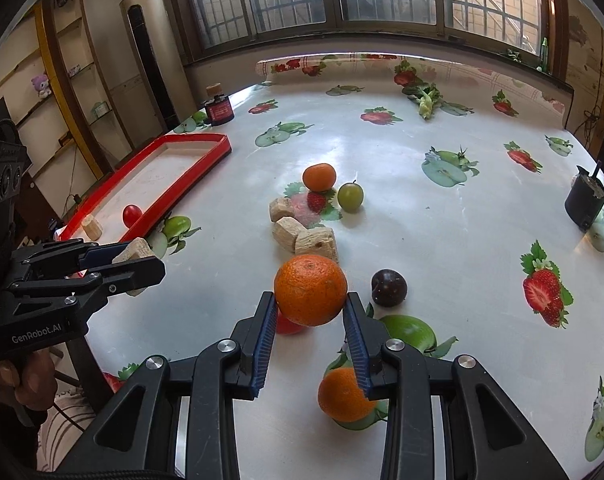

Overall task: Organize fruits
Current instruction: 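Carry the block in left tool and orange in right tool over the red tray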

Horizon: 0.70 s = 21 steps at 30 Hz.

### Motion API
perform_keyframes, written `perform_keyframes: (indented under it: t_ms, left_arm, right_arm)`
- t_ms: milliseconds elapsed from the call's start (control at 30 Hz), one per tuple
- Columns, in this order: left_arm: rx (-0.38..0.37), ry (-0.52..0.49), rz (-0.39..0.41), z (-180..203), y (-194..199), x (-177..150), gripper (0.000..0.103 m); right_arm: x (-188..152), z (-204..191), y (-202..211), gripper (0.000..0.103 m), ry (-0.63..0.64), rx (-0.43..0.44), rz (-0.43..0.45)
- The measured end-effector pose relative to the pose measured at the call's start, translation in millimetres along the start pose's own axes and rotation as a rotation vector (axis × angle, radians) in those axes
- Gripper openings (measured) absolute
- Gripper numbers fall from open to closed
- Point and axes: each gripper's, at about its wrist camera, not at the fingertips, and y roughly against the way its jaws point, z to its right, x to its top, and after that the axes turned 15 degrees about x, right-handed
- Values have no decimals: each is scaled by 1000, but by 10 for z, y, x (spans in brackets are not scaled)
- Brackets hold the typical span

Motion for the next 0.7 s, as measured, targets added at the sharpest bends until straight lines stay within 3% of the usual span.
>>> perform_keyframes:
  t_ms: [700]
  left_arm:
    - [97, 103, -1, -739, -30, 41, 30]
  right_arm:
    - [358, -516, -519, 35, 98, 84, -57]
